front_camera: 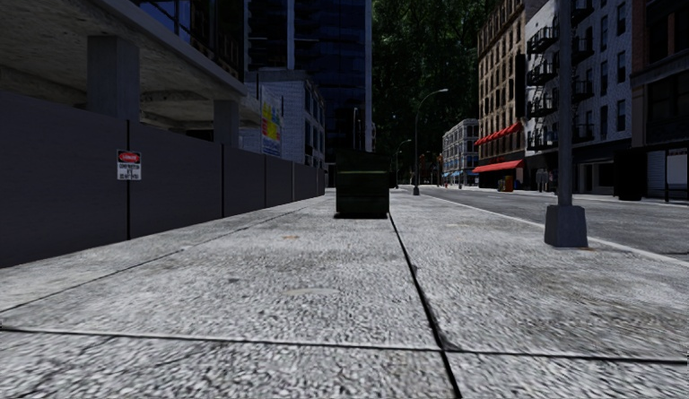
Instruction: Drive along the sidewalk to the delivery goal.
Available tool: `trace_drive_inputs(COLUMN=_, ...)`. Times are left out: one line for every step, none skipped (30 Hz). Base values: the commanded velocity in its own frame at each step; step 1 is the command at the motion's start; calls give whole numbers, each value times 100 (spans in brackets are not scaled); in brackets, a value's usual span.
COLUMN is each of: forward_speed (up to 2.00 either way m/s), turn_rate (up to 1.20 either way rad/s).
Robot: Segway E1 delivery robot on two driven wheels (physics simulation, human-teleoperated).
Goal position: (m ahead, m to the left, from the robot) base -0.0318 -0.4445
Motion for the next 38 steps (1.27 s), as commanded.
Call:
trace_drive_inputs(forward_speed=102, turn_rate=1)
trace_drive_inputs(forward_speed=99, turn_rate=1)
trace_drive_inputs(forward_speed=91, turn_rate=1)
trace_drive_inputs(forward_speed=81, turn_rate=1)
trace_drive_inputs(forward_speed=81, turn_rate=1)
trace_drive_inputs(forward_speed=61, turn_rate=0)
trace_drive_inputs(forward_speed=29, turn_rate=0)
trace_drive_inputs(forward_speed=6, turn_rate=0)
trace_drive_inputs(forward_speed=0, turn_rate=0)
trace_drive_inputs(forward_speed=0, turn_rate=0)
trace_drive_inputs(forward_speed=0, turn_rate=0)
trace_drive_inputs(forward_speed=0, turn_rate=0)
trace_drive_inputs(forward_speed=0, turn_rate=0)
trace_drive_inputs(forward_speed=0, turn_rate=0)
trace_drive_inputs(forward_speed=0, turn_rate=0)
trace_drive_inputs(forward_speed=0, turn_rate=0)
trace_drive_inputs(forward_speed=0, turn_rate=0)
trace_drive_inputs(forward_speed=0, turn_rate=0)
trace_drive_inputs(forward_speed=0, turn_rate=0)
trace_drive_inputs(forward_speed=0, turn_rate=0)
trace_drive_inputs(forward_speed=0, turn_rate=0)
trace_drive_inputs(forward_speed=0, turn_rate=0)
trace_drive_inputs(forward_speed=0, turn_rate=0)
trace_drive_inputs(forward_speed=0, turn_rate=0)
trace_drive_inputs(forward_speed=0, turn_rate=0)
trace_drive_inputs(forward_speed=0, turn_rate=0)
trace_drive_inputs(forward_speed=0, turn_rate=0)
trace_drive_inputs(forward_speed=0, turn_rate=0)
trace_drive_inputs(forward_speed=0, turn_rate=0)
trace_drive_inputs(forward_speed=0, turn_rate=0)
trace_drive_inputs(forward_speed=0, turn_rate=0)
trace_drive_inputs(forward_speed=0, turn_rate=0)
trace_drive_inputs(forward_speed=0, turn_rate=0)
trace_drive_inputs(forward_speed=0, turn_rate=0)
trace_drive_inputs(forward_speed=0, turn_rate=0)
trace_drive_inputs(forward_speed=0, turn_rate=0)
trace_drive_inputs(forward_speed=0, turn_rate=0)
trace_drive_inputs(forward_speed=0, turn_rate=0)
